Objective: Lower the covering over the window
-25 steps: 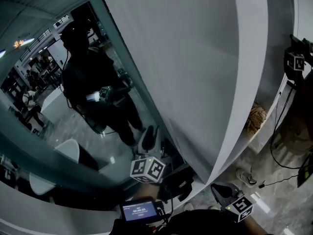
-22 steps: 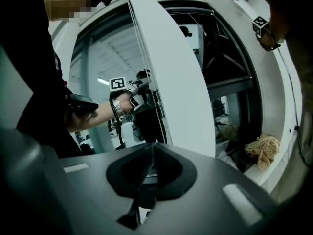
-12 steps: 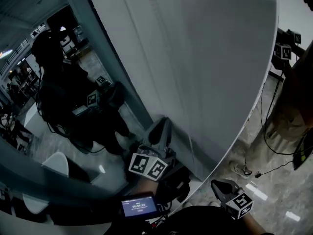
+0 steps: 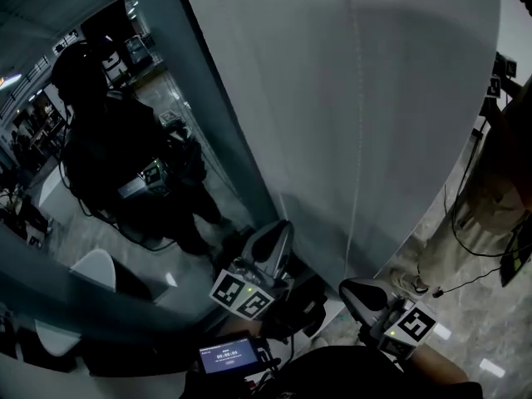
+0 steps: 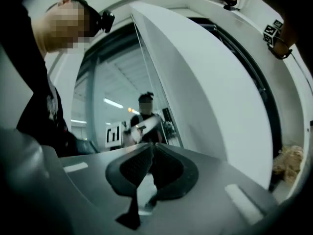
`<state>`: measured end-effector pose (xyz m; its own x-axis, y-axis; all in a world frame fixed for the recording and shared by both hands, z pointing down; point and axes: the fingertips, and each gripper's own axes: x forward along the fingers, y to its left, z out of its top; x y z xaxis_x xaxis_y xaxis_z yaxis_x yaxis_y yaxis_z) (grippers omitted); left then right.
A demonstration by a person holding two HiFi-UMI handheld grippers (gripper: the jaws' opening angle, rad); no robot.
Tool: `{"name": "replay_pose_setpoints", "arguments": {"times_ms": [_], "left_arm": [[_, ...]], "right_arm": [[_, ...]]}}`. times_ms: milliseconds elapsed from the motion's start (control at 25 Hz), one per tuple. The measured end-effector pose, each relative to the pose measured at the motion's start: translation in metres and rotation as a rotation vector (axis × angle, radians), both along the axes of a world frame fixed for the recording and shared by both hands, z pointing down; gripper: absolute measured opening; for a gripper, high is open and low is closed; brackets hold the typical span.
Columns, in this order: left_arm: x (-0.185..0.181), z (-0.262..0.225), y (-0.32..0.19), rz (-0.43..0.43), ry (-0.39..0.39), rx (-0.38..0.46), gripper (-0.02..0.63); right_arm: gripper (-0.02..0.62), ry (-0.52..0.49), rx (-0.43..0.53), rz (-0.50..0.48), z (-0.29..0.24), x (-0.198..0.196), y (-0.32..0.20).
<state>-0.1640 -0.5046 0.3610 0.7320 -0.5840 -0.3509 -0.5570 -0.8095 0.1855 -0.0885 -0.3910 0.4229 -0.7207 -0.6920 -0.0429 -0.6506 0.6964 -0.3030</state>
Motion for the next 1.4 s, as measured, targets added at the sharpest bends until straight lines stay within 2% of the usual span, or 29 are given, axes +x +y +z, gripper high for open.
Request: {"name": "replay_pose_setpoints", "arguments": {"times_ms": [160, 240, 400, 480, 520, 560, 640, 760, 880, 1000, 1080, 1160, 1280, 1360, 1400], "left_arm": [[-0.018, 0.005, 0.031, 0.073, 0.041, -0.033, 0.015], [-0.019, 0.004, 0.045, 0.113, 0.044, -0.042, 0.015], [-0.018, 0.006, 0.054, 0.138, 0.027, -0.029, 0.017], [-0.020, 0.012, 0.058, 0.149, 0.028, -0.040, 0.017], [-0.020, 0.014, 0.061, 0.157, 0.028, -0.048, 0.017], [-0.020, 0.016, 0.063, 0.162, 0.029, -0.057, 0.017], [-0.021, 0.019, 0.064, 0.160, 0.035, -0.076, 0.017], [-0.021, 0.030, 0.052, 0.142, 0.041, -0.121, 0.018], [-0.028, 0.059, 0.040, 0.055, 0.048, -0.192, 0.020], [-0.051, 0.095, 0.045, -0.112, 0.076, -0.296, 0.026], [-0.065, 0.110, 0.054, -0.221, 0.073, -0.339, 0.025], [-0.078, 0.116, 0.068, -0.311, 0.024, -0.324, 0.029], [-0.100, 0.128, 0.094, -0.462, -0.079, -0.304, 0.127], [-0.112, 0.136, 0.112, -0.536, -0.100, -0.344, 0.141], [-0.111, 0.134, 0.120, -0.543, -0.091, -0.352, 0.138]], "right_arm": [[0.054, -0.075, 0.218, 0.023, -0.113, -0.047, -0.041], [0.101, -0.125, 0.275, 0.026, -0.163, -0.061, -0.063], [0.115, -0.198, 0.357, -0.037, -0.245, -0.077, -0.086], [0.110, -0.188, 0.403, -0.061, -0.271, -0.085, -0.088], [0.051, -0.163, 0.422, -0.070, -0.280, -0.091, -0.088], [0.020, -0.131, 0.440, -0.081, -0.285, -0.096, -0.086], [0.017, -0.091, 0.503, -0.084, -0.290, -0.100, -0.081], [0.012, -0.055, 0.658, -0.024, -0.293, -0.083, -0.074], [0.012, 0.030, 0.715, -0.031, -0.275, -0.085, -0.070], [0.012, 0.227, 0.740, -0.021, -0.227, -0.093, -0.061], [0.012, 0.378, 0.697, -0.047, -0.177, -0.093, -0.063], [0.012, 0.477, 0.623, -0.084, -0.121, -0.094, -0.063], [0.012, 0.471, 0.540, -0.090, -0.068, -0.085, -0.053], [0.012, 0.434, 0.484, -0.105, -0.053, -0.075, -0.043], [0.012, 0.433, 0.470, -0.116, -0.046, -0.071, -0.036]]}}
